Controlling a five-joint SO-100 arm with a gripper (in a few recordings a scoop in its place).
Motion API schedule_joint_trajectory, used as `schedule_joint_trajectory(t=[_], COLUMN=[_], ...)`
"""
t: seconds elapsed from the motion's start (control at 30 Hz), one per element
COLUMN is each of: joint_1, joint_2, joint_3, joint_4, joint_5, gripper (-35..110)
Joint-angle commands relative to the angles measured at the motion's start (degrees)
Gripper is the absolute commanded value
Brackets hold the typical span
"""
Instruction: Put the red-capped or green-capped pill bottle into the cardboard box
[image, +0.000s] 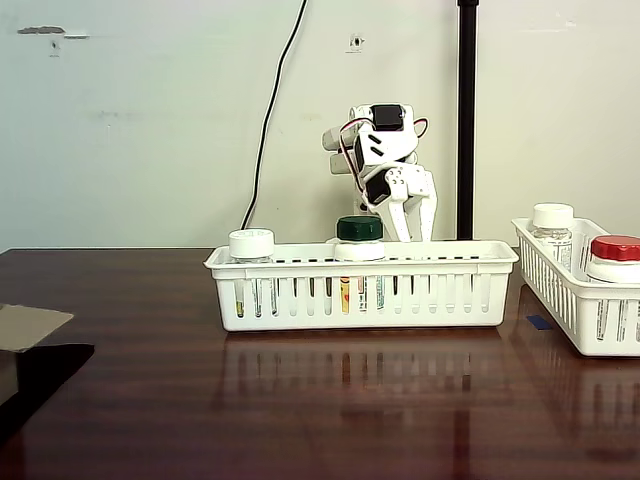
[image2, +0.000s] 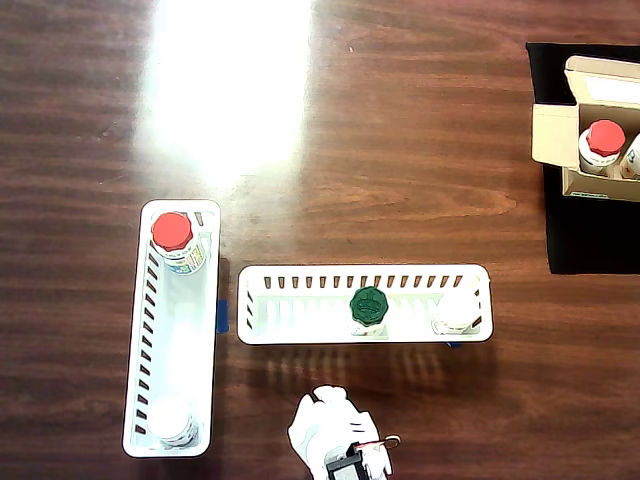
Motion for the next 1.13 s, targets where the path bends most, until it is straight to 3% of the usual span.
schedule_joint_trajectory(t=[0.0, 0.4, 1.1], joint_1=[-3.43, -3.43, -3.43], joint_2=[4.83, 4.83, 4.83], joint_3=[-0.09, -0.09, -0.09], joint_4=[0.62, 0.62, 0.62], joint_5=[-6.06, -15.73, -19.69], gripper=[2, 2, 2])
